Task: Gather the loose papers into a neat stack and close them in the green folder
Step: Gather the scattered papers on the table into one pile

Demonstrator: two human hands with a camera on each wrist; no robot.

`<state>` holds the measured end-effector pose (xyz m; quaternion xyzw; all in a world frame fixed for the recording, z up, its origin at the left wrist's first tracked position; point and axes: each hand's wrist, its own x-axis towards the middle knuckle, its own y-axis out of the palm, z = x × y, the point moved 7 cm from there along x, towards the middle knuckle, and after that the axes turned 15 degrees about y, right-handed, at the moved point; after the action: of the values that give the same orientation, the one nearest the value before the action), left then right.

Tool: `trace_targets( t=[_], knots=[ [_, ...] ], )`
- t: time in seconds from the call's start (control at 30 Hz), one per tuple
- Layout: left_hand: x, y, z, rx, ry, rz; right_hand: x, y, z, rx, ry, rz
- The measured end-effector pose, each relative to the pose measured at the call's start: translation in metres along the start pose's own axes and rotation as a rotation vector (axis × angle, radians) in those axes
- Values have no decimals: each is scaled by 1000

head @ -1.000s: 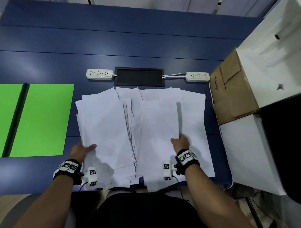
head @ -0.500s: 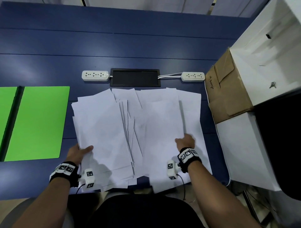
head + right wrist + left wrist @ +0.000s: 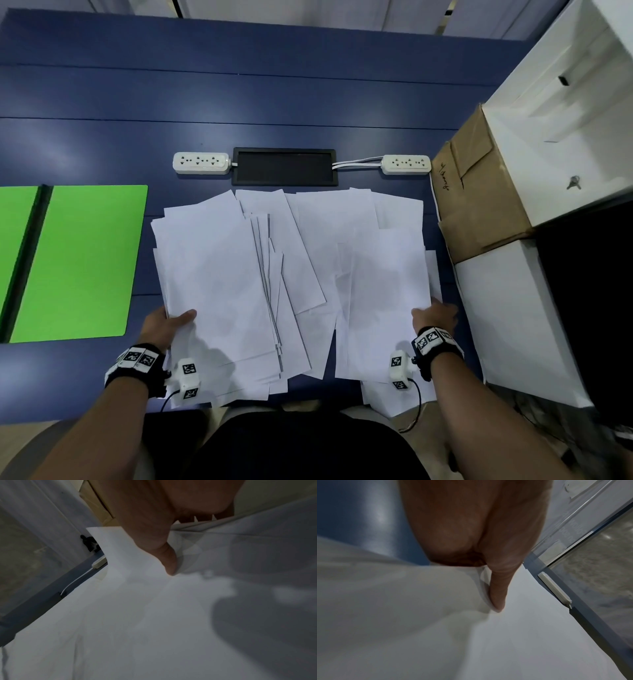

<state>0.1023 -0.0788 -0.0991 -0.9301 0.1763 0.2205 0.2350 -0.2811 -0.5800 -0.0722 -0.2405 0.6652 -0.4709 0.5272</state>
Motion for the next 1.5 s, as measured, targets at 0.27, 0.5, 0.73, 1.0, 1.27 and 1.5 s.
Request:
trace_targets(
  t=[0.27, 0.5, 0.73, 1.0, 1.27, 1.5],
  knots=[
    [-2, 0, 5, -59, -28, -18, 1, -11, 5, 55, -125, -19],
    [-8, 3, -6, -63, 2, -7, -40, -62, 30, 168, -422, 5],
    [-6, -1, -4, -26, -13, -2, -112, -155, 57, 407, -584, 124],
    [-7, -3, -9, 25, 16, 17, -176, -96, 122, 643, -571, 599],
    [-9, -4, -8, -82, -21, -14, -234, 97, 172, 357, -516, 770],
    [-8, -5, -8, -89, -59, -13, -267, 126, 160, 210, -331, 417]
  ],
)
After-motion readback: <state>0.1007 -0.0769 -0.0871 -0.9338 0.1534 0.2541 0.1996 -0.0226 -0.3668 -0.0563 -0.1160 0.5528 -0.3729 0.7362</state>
